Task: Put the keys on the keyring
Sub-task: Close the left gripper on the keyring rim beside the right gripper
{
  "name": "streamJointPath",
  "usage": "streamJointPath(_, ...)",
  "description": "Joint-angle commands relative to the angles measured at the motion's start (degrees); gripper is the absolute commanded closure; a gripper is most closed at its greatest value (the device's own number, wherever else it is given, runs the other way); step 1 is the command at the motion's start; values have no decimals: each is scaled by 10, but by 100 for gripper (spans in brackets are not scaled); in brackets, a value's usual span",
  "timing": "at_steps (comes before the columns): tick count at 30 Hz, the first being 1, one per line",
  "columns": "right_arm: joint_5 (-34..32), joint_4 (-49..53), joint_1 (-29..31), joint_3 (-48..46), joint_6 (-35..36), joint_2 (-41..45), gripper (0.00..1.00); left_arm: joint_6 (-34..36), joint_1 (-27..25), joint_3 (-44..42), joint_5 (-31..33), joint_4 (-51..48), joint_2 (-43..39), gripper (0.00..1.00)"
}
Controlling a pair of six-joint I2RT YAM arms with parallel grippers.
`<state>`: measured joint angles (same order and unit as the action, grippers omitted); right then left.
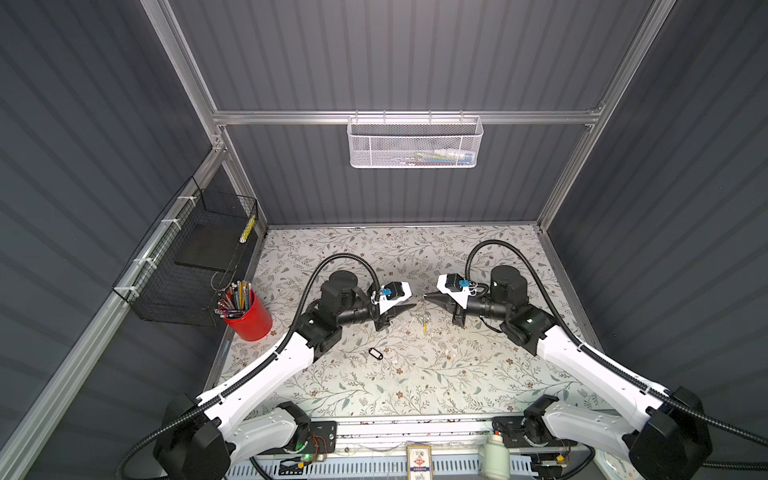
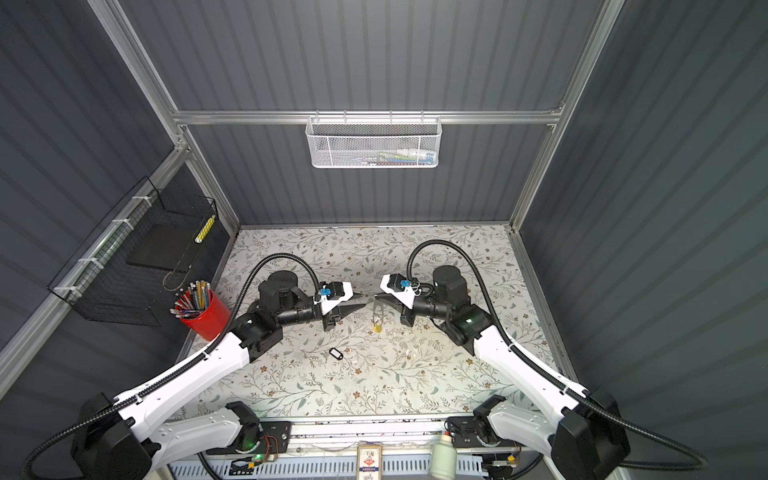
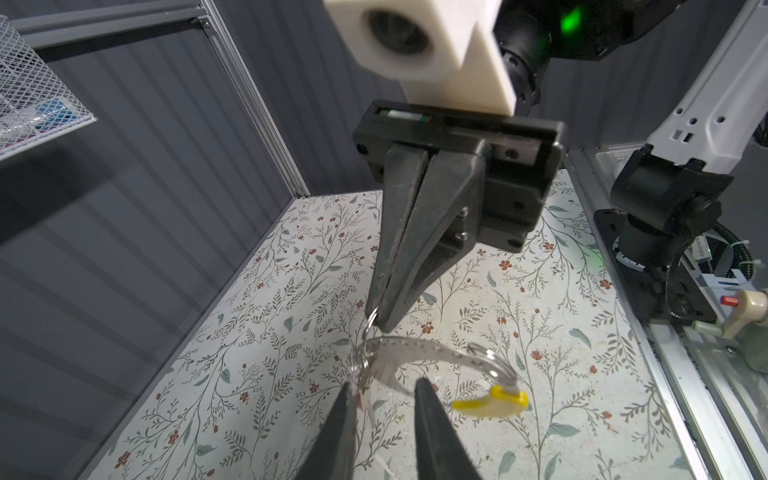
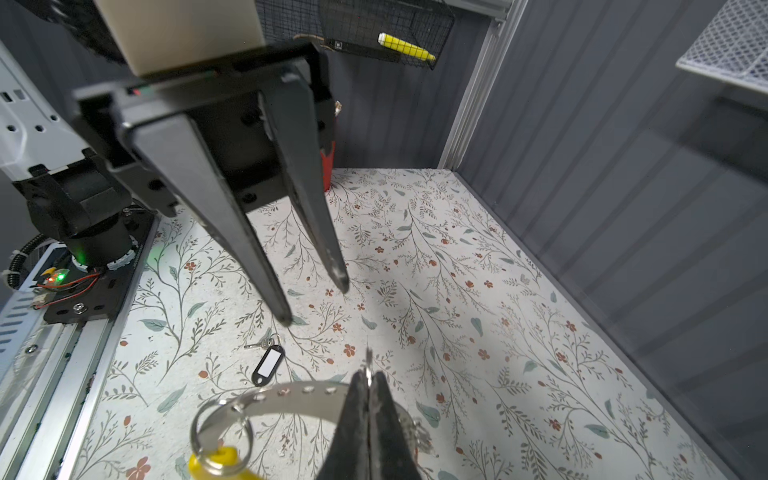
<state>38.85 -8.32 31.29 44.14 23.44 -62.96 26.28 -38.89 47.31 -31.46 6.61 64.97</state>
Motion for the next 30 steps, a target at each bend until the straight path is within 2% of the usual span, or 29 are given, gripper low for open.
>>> streamJointPath(1,35,-57,3,-5,5,17,100,-14,4,13,-7,24,5,74)
streamJointPath(14,58,-72,15,-5,15,13,100,-23,4,21,-61,32,14,75)
streamJointPath(30,89,-53,19,-6,35,13,100,-25,4,29,-71,34,13,78)
